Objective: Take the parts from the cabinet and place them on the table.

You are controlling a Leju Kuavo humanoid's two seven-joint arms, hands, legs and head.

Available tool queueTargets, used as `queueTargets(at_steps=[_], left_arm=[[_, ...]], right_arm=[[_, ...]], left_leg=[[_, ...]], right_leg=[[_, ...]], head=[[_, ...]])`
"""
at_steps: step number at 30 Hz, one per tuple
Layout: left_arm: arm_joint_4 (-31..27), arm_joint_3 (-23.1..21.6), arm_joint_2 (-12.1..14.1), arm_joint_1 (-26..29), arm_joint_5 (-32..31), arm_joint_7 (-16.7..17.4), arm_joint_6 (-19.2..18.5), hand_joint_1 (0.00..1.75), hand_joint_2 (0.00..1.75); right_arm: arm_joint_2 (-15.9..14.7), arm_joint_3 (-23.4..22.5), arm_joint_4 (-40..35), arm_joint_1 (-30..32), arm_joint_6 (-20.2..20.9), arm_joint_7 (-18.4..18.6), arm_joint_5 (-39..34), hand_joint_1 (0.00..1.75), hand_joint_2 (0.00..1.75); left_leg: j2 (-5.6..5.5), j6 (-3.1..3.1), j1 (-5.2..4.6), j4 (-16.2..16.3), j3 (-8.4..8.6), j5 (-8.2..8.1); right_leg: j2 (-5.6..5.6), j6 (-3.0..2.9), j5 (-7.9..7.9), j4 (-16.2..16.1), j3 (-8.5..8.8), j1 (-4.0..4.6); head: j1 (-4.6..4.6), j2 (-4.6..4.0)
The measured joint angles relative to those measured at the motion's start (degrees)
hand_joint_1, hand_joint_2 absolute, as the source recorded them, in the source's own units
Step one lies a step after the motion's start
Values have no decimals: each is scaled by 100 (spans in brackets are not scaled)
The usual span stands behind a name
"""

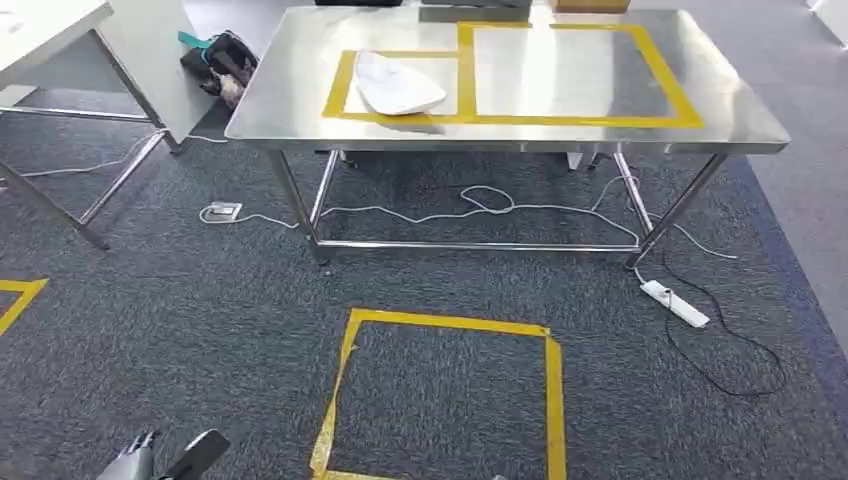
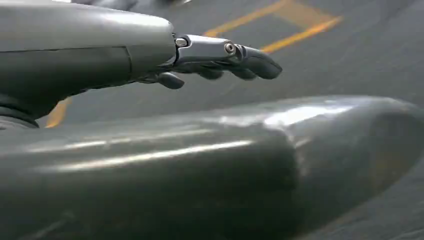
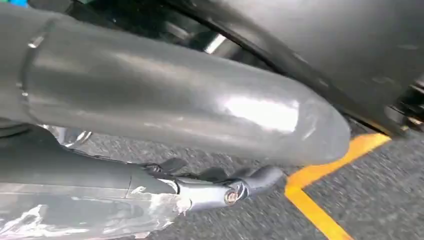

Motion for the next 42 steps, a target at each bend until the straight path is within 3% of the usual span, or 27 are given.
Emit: queueTargets(at_steps=[2, 3, 4, 6, 7, 8, 11, 12, 14, 16, 17, 18, 20, 21, 22, 23, 24, 27, 29, 31, 33, 34, 36, 37, 38, 40, 42], left_arm=[[138, 229, -52, 99, 113, 296, -154, 0, 0], [190, 324, -78, 136, 148, 447, -222, 0, 0], [229, 402, -122, 167, 157, 577, -282, 0, 0], [286, 504, -214, 181, 157, 731, -360, 0, 0], [297, 530, -242, 181, 153, 756, -371, 0, 0], [308, 576, -247, 171, 153, 773, -373, 0, 0], [358, 614, -319, 207, 150, 789, -373, 0, 0], [376, 629, -321, 225, 150, 797, -373, 0, 0], [389, 657, -345, 233, 150, 819, -378, 0, 0], [400, 712, -375, 201, 166, 900, -457, 0, 0], [404, 743, -400, 205, 212, 959, -503, 0, 0], [409, 756, -431, 219, 231, 1023, -551, 0, 0], [415, 786, -494, 246, 281, 1175, -631, 0, 0], [415, 812, -533, 242, 295, 1235, -662, 0, 0], [415, 843, -557, 225, 303, 1283, -684, 0, 0], [415, 874, -601, 183, 316, 1302, -699, 0, 0], [415, 889, -627, 170, 330, 1315, -723, 0, 0], [415, 924, -686, 243, 347, 1339, -784, 0, 0], [417, 944, -726, 261, 349, 1350, -808, 0, 0], [417, 981, -745, 221, 349, 1350, -857, 0, 0], [417, 1014, -769, 231, 356, 1350, -918, 0, 0], [417, 1020, -782, 247, 367, 1350, -937, 0, 0], [417, 1038, -811, 254, 384, 1350, -948, 0, 0], [417, 1040, -826, 244, 397, 1342, -957, 0, 0], [417, 1042, -841, 232, 402, 1331, -966, 0, 0], [417, 1044, -863, 222, 415, 1302, -979, 0, 0], [417, 1057, -892, 254, 461, 1274, -1009, 0, 0]], right_arm=[[0, -39, 0, 0, -85, -2, -20, 0, 0], [0, -50, 0, 9, -174, -2, -15, 0, 0], [0, -61, 0, 23, -289, 2, 9, 0, 0], [-7, -66, -2, 32, -446, 9, 28, 0, 0], [-7, -68, -2, 24, -463, 9, 31, 0, 0], [-7, -68, -2, 22, -472, 9, 31, 0, 0], [-9, -76, -2, 29, -496, 13, 33, 0, 0], [-7, -79, -2, 30, -498, 13, 33, 0, 0], [-7, -83, -2, 25, -509, 11, 37, 0, 0], [-7, -85, -2, 46, -559, 37, 52, 0, 0], [-11, -92, -2, 48, -586, 55, 70, 0, 0], [-11, -94, -2, 46, -610, 61, 94, 0, 0], [-11, -94, -2, 41, -649, 89, 133, 0, 0], [-11, -94, -2, 42, -664, 111, 147, 0, 0], [-11, -96, -2, 41, -680, 120, 160, 0, 0], [-11, -96, -2, 48, -695, 122, 175, 0, 0], [-11, -96, -2, 46, -713, 129, 197, 0, 0], [-11, -96, -2, 39, -756, 142, 256, 0, 0], [-11, -92, 0, 42, -765, 146, 280, 0, 0], [-11, -92, 0, 65, -763, 146, 282, 0, 0], [-11, -94, 0, 86, -754, 144, 278, 0, 0], [-15, -94, 0, 87, -747, 142, 269, 0, 0], [-20, -96, 0, 80, -736, 131, 247, 0, 0], [-20, -94, 0, 80, -732, 129, 238, 0, 0], [-22, -94, 0, 76, -723, 129, 227, 0, 0], [-22, -94, 0, 74, -706, 133, 210, 0, 0], [-33, -98, 0, 75, -653, 149, 203, 0, 0]], left_leg=[[-39, -9, 0, 7, -71, 61], [-51, -15, 2, 8, -98, 85], [-101, -32, 7, 11, -124, 109], [-222, -73, 23, 35, -168, 151], [-264, -99, 24, 62, -200, 166], [-323, -120, -2, 132, -257, 168], [-468, -248, 43, 119, -358, 281], [-495, -262, 48, 138, -387, 271], [-218, -323, 37, 570, -582, -110], [-124, -378, 56, 1526, -1009, -592], [-116, -395, 66, 1859, -1140, -705], [-109, -402, 81, 1899, -1128, -673], [-70, -402, 93, 1331, -755, -328], [50, -401, 94, 806, -424, -119], [316, -402, 94, 342, -110, -6], [422, -375, 48, 89, -41, -60], [319, -277, 47, 137, -85, -18], [154, -138, 13, 124, -122, 25], [69, -60, 35, 118, -153, 71], [-66, -5, 21, 122, -213, 107], [-207, 14, -4, 124, -246, 133], [-283, 5, -6, 124, -250, 145], [-450, -24, -4, 127, -250, 165], [-524, -41, 2, 130, -250, 176], [-583, -71, -35, 155, -275, 182], [-701, -131, 4, 163, -345, 223], [-836, -214, 31, 157, -396, 277]], right_leg=[[-1, 32, -278, 680, -208, -2], [-2, 39, -232, 641, -130, -9], [0, 43, -67, 317, 107, -20], [89, 38, 317, -748, 793, -48], [339, 29, 281, -1140, 1015, -79], [372, 0, 257, -1251, 1063, -91], [219, -109, 315, -1168, 1014, -40], [155, -167, 362, -1210, 1005, -91], [54, -223, 396, -1210, 971, -83], [-101, -240, 418, -1209, 917, -67], [-179, -240, 433, -1208, 888, -61], [-234, -236, 450, -1208, 868, -58], [-356, -207, 474, -1205, 837, -59], [-416, -190, 483, -1205, 836, -60], [-477, -169, 491, -1201, 844, -52], [-519, -119, 471, -1147, 809, 2], [-577, -89, 496, -1168, 805, 1], [-728, 6, 509, -1179, 834, -42], [-263, 56, 175, -789, 650, -74], [-92, 55, -307, 172, 245, -69], [-55, 40, -440, 686, 16, -59], [-51, 24, -310, 541, 109, -50], [51, -20, 153, -364, 594, -52], [247, -32, 341, -858, 869, -68], [540, -55, 263, -1147, 998, -101], [441, -61, 272, -1161, 1014, -85], [313, -135, 310, -1161, 1013, -62]], head=[[0, 0], [2, 0], [2, 0], [7, 0], [4, 0], [-4, 0], [-2, 0], [2, 0], [-66, 0], [-68, 0], [-70, 0], [-68, 0], [-70, 0], [-72, 0], [-72, 0], [-88, 0], [-48, 0], [-55, 0], [-20, 0], [-20, 0], [-17, 0], [-17, 0], [-17, 0], [-15, 0], [-15, 0], [-20, 0], [-26, 0]])
